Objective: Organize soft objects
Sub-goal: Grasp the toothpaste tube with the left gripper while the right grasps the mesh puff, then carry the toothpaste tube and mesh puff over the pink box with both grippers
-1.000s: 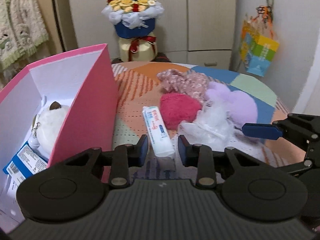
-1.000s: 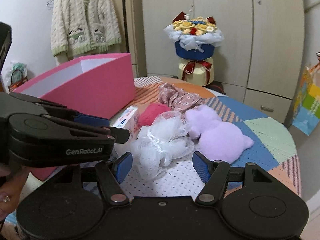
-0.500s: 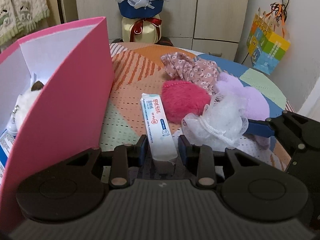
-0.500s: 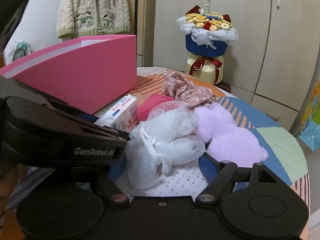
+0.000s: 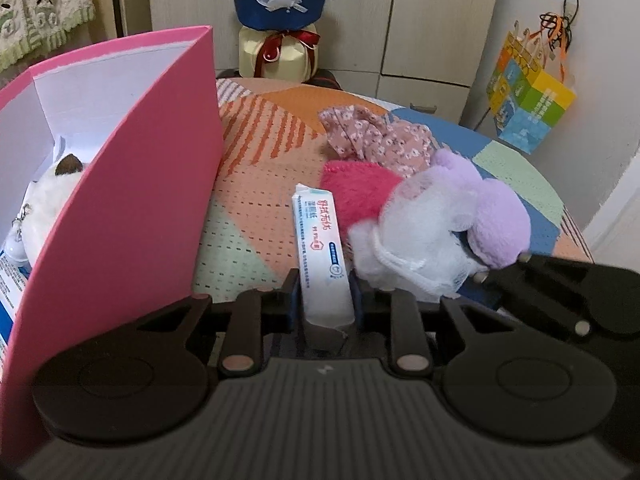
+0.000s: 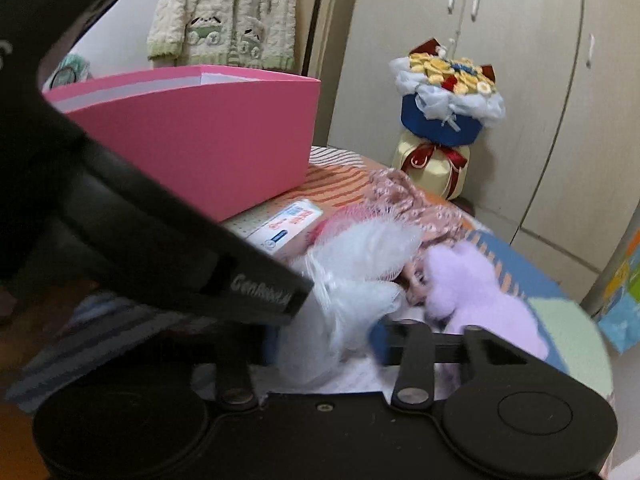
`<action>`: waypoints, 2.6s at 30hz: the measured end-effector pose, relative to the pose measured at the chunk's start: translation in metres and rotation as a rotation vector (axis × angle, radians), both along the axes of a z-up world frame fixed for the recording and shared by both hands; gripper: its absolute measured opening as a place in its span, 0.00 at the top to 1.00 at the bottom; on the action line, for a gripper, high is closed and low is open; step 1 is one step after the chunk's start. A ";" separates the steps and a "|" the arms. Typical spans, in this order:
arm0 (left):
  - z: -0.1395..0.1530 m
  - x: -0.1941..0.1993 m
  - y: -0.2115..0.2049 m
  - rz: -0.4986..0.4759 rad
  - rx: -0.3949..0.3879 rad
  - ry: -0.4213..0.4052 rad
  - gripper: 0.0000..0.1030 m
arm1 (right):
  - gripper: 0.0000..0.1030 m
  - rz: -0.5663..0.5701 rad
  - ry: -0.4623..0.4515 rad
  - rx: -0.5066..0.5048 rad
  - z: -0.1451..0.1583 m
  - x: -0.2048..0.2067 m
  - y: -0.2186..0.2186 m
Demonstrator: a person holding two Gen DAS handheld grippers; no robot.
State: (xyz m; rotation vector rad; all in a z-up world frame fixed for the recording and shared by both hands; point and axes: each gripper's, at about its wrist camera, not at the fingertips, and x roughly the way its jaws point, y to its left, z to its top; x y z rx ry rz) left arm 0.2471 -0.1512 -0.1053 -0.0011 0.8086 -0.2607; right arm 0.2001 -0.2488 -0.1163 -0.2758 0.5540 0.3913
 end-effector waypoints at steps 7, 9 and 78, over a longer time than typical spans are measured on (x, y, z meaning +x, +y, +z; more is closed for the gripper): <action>0.002 -0.011 0.003 -0.042 -0.025 0.028 0.79 | 0.84 -0.049 0.005 0.027 0.001 -0.016 0.000; 0.003 -0.015 0.004 -0.054 -0.031 0.035 0.80 | 0.85 -0.069 0.003 0.030 0.002 -0.021 -0.002; 0.067 -0.139 0.064 -0.387 -0.100 -0.047 0.82 | 0.86 -0.275 0.152 0.129 0.040 -0.150 -0.008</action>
